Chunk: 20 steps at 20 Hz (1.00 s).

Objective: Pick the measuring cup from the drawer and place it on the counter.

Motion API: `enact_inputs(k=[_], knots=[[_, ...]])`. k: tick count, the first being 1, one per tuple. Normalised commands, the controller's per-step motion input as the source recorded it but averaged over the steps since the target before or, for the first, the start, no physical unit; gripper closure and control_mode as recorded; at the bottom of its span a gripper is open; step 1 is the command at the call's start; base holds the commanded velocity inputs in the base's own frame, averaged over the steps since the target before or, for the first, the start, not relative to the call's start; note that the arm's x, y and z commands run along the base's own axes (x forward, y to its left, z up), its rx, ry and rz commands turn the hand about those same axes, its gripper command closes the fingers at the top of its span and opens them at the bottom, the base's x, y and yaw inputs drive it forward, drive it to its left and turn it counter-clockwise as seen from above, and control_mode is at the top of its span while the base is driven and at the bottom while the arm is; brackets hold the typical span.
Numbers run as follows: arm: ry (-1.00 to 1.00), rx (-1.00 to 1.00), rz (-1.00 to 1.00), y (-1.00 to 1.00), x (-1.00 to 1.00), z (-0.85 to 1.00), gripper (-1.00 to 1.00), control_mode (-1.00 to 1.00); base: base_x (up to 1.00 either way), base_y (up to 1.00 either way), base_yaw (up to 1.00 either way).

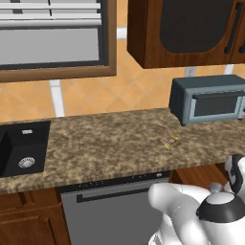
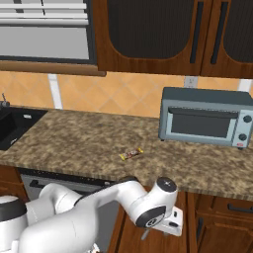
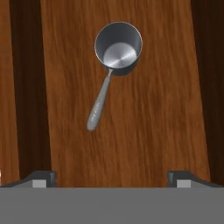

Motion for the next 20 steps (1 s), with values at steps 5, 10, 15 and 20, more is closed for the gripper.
enact_inputs(k=[5,10,15,20], knots=[[0.0,0.0,0.0,0.04,0.62,0.0,-1.0,-1.0,0.0,0.0,0.0],[0.0,0.0,0.0,0.0,0.18,-0.32,-1.0,-1.0,0.0,0.0,0.0],[0.0,0.0,0.0,0.29,0.22,-0.32,-1.0,-1.0,0.0,0.0,0.0],[0.0,0.0,0.0,0.05,0.14,-0.31,-1.0,-1.0,0.0,0.0,0.0]])
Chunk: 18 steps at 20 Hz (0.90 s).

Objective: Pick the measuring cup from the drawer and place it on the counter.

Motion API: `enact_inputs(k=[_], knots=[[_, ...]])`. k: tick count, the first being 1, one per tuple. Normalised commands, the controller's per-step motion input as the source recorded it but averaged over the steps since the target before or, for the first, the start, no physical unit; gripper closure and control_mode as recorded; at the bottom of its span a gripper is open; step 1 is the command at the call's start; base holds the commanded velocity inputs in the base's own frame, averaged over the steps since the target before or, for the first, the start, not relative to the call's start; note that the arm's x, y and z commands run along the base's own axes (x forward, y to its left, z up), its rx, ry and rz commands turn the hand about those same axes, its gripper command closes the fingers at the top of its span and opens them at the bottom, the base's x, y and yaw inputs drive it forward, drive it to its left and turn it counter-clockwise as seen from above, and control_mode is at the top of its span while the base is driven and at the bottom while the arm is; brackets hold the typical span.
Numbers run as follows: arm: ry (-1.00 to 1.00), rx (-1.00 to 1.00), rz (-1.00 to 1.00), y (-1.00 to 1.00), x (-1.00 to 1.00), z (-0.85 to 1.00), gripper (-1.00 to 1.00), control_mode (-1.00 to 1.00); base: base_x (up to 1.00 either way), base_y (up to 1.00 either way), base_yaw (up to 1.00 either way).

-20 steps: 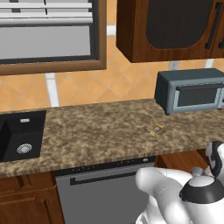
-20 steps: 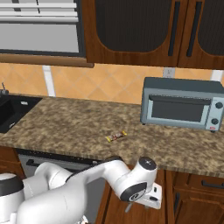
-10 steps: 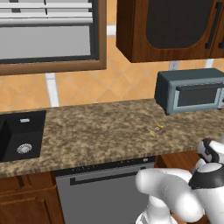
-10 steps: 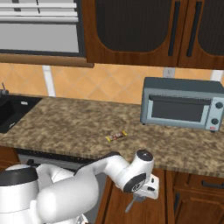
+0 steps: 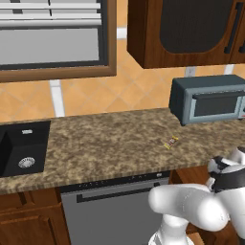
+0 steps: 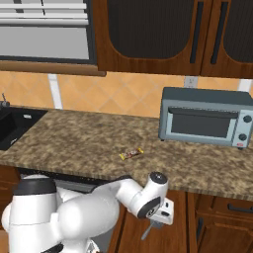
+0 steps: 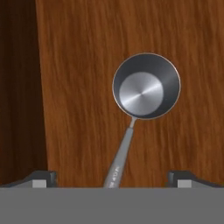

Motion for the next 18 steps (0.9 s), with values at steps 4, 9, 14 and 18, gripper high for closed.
enact_inputs(k=[4,9,14,18], knots=[[0.0,0.01,0.0,0.0,0.0,-0.25,-1.0,-1.0,0.0,0.0,0.0],[0.0,0.0,0.0,-0.02,0.0,-0.3,-1.0,-1.0,0.0,0.0,0.0],[0.0,0.0,0.0,-0.01,0.0,-0.27,-1.0,-1.0,0.0,0.0,0.0],[0.0,0.02,0.0,-0.11,0.0,-0.26,-1.0,-1.0,0.0,0.0,0.0]])
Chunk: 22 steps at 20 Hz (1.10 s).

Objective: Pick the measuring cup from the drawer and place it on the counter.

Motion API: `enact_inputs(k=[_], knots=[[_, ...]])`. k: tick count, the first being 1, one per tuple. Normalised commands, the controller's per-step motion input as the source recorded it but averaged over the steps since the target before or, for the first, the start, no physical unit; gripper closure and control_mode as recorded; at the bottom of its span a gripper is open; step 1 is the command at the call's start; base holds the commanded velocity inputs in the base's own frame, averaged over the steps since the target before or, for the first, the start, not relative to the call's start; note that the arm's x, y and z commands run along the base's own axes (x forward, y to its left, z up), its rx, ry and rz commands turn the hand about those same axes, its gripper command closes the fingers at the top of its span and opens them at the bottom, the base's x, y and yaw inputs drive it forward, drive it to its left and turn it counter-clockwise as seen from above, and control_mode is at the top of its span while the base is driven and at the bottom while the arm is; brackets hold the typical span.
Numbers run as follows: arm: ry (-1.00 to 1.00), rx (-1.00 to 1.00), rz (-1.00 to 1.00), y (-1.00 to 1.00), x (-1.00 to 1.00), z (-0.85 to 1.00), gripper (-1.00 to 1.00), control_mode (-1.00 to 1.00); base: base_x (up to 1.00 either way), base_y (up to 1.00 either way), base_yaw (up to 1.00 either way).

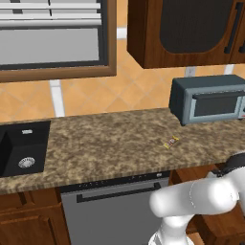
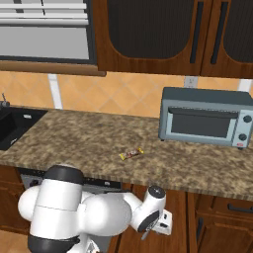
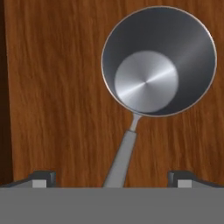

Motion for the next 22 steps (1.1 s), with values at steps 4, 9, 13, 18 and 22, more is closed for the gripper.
enact_inputs(k=[4,9,13,18,22], knots=[[0.0,0.0,0.0,-0.05,0.0,-0.21,-1.0,-1.0,0.0,0.0,0.0],[0.0,0.0,0.0,0.0,0.0,0.0,1.0,-1.0,0.0,0.0,0.0],[0.0,0.0,0.0,0.0,0.0,0.0,1.0,-1.0,0.0,0.0,0.0],[0.0,0.0,0.0,0.0,-0.01,0.0,1.0,-1.0,0.0,0.0,0.0],[0.0,0.0,0.0,-0.02,-0.01,0.46,1.0,-1.0,0.0,0.0,0.0]])
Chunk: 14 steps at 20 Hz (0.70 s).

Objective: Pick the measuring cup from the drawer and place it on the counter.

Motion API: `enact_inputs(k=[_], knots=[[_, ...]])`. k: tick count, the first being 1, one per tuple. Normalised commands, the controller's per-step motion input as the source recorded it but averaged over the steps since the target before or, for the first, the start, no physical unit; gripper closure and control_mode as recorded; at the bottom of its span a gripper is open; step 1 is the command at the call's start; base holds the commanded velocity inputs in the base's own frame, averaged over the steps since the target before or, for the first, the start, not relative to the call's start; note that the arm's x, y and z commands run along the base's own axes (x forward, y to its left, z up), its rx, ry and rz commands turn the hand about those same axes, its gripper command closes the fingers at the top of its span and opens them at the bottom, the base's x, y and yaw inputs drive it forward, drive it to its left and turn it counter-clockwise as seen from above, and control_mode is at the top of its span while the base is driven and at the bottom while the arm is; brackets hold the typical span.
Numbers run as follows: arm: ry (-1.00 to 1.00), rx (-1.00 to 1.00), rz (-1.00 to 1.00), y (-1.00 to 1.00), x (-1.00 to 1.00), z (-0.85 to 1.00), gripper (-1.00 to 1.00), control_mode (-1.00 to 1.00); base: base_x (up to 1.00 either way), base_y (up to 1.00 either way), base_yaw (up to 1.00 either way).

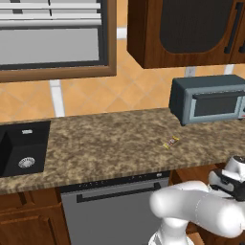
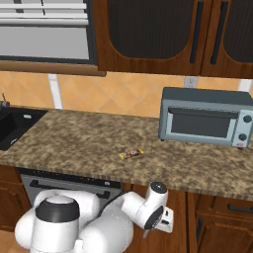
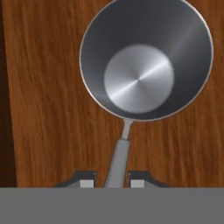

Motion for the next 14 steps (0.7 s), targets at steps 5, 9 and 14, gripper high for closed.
enact_inputs(k=[5,9,14], knots=[[0.0,0.0,-0.01,0.0,-0.45,0.84,1.0,-1.0,0.0,0.0,0.0],[0.0,-0.01,-0.01,-0.09,-0.85,0.79,1.0,-1.0,0.0,0.0,0.0],[-0.04,-0.01,-0.03,-0.01,-0.65,0.87,1.0,-1.0,0.0,0.0,0.0]])
